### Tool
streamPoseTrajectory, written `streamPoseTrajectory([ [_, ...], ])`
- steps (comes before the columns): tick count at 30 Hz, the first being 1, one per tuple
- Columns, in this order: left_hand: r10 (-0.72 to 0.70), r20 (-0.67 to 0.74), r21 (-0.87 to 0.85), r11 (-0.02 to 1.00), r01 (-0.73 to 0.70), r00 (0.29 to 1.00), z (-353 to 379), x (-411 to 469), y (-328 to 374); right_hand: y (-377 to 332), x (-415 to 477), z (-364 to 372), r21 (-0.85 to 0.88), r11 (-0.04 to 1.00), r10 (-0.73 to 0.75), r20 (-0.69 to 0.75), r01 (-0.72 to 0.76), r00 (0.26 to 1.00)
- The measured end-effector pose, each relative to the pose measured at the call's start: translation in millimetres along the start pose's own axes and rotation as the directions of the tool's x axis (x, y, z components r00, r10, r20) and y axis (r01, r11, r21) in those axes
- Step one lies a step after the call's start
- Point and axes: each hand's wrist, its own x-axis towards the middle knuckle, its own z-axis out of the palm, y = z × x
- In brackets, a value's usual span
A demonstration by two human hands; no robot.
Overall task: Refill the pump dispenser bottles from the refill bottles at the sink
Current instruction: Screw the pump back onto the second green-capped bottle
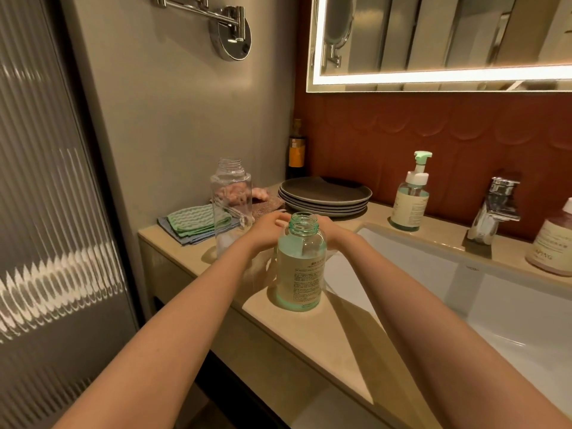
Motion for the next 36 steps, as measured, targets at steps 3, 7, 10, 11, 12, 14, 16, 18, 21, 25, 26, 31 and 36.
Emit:
streamPoseTrajectory([
  [3,0.008,-0.056,-0.045,0.999,-0.011,0.998,-5.2,-0.9,18.3,-1.1,-4.8,-12.3,-0.004,0.999,-0.052,-0.054,0.052,0.997],
  [7,0.059,-0.083,-0.073,0.995,-0.065,0.995,-13.5,-10.5,43.4,1.5,-19.4,-36.1,0.08,0.996,-0.04,-0.118,0.049,0.992],
  [10,0.067,-0.056,-0.109,0.991,-0.073,0.996,-17.5,-20.1,57.5,6.4,-29.5,-49.5,0.24,0.968,-0.014,-0.224,0.069,0.974],
  [11,0.069,-0.031,-0.122,0.99,-0.072,0.997,-18.4,-23.6,60.8,5.8,-34.1,-54.2,0.312,0.946,-0.005,-0.271,0.093,0.962],
  [12,0.075,-0.003,-0.137,0.988,-0.074,0.997,-18.7,-28.4,64.2,4.7,-38.5,-59.1,0.375,0.919,0.006,-0.315,0.119,0.949],
  [14,0.086,0.026,-0.181,0.98,-0.08,0.996,-20.0,-37.1,68.6,-1.6,-47.6,-71.1,0.468,0.867,0.023,-0.382,0.172,0.924],
  [16,0.099,0.041,-0.222,0.971,-0.088,0.994,-21.7,-46.4,70.4,-11.7,-58.1,-83.0,0.563,0.79,0.041,-0.443,0.242,0.895],
  [18,0.121,0.086,-0.209,0.973,-0.101,0.989,-23.1,-56.6,70.4,-23.2,-66.1,-92.8,0.664,0.667,0.057,-0.498,0.338,0.865],
  [21,0.11,0.182,-0.119,0.989,-0.09,0.977,-22.4,-65.7,67.8,-41.7,-73.3,-99.8,0.76,0.463,0.083,-0.55,0.456,0.831],
  [25,0.094,0.188,0.021,0.995,-0.099,0.978,-17.5,-73.2,65.7,-65.4,-76.4,-99.7,0.756,0.381,0.116,-0.61,0.532,0.784],
  [26,0.095,0.171,0.036,0.994,-0.103,0.981,-16.4,-74.5,65.3,-69.2,-76.7,-98.6,0.75,0.371,0.117,-0.622,0.547,0.774],
  [31,0.098,0.123,0.029,0.994,-0.102,0.988,-13.8,-79.5,65.4,-78.3,-76.4,-94.0,0.742,0.34,0.123,-0.644,0.578,0.755],
  [36,0.099,0.106,-0.011,0.995,-0.099,0.989,-12.6,-80.9,60.2,-71.1,-75.7,-73.8,0.749,0.385,0.083,-0.611,0.54,0.788],
])
